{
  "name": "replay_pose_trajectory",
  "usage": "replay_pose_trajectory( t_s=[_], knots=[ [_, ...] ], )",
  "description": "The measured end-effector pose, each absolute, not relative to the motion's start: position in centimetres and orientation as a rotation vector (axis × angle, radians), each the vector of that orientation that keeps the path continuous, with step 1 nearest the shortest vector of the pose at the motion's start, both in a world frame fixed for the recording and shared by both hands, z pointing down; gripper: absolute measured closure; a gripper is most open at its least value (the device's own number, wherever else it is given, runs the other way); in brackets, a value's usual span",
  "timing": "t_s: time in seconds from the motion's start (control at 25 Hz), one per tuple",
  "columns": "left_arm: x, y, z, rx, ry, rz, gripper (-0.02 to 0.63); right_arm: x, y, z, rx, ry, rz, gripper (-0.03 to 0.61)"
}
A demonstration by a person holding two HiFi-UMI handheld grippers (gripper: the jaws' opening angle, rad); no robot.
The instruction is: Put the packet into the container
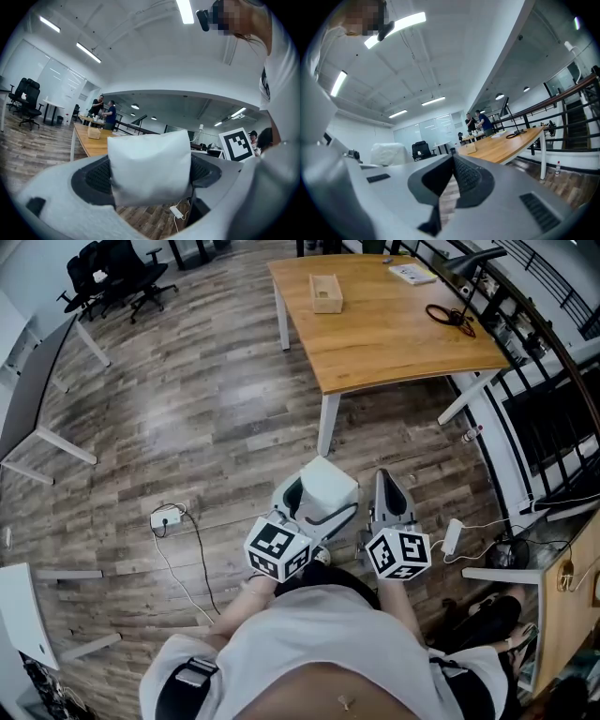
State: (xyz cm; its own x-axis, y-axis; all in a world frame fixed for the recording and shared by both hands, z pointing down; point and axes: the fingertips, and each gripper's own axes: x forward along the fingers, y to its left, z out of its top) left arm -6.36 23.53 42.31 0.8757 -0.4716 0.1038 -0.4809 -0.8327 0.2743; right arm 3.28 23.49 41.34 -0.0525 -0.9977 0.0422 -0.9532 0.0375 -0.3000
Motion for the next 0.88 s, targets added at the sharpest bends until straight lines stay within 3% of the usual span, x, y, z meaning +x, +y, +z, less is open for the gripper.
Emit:
replay_pose_trajectory(
  t_s=[0.88],
  knots=[
    [-4.2, 19.5, 42.3, 2.720, -0.806, 0.002, 0.130, 6.0, 19.8, 41.6, -1.995, 2.178, -0.375, 0.568]
  ],
)
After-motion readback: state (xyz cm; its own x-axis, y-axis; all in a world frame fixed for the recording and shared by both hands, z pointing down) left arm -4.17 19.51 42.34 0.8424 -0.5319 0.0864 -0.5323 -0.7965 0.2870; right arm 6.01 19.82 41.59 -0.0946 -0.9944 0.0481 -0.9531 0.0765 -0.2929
